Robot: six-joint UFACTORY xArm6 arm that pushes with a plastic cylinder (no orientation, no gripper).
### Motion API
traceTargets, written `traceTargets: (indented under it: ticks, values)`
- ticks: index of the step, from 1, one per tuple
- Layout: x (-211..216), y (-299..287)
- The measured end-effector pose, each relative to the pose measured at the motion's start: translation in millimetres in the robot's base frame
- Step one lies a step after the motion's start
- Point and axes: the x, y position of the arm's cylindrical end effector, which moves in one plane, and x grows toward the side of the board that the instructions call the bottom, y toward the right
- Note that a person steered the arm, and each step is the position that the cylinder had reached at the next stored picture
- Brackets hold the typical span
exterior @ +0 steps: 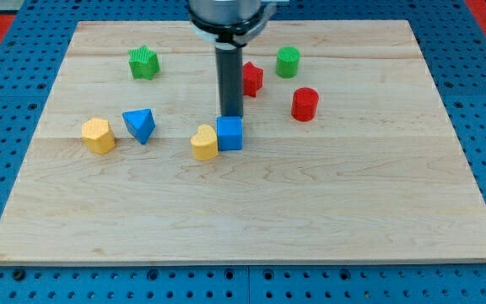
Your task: Slide the blue cube and yellow heart down a bit
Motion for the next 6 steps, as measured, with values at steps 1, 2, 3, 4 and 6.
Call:
traceTargets:
  ticks: [1, 2, 3, 4, 6]
  values:
    - [0, 71]
    - [11, 85]
    - [17, 54]
    - [17, 10]
    - [18, -43]
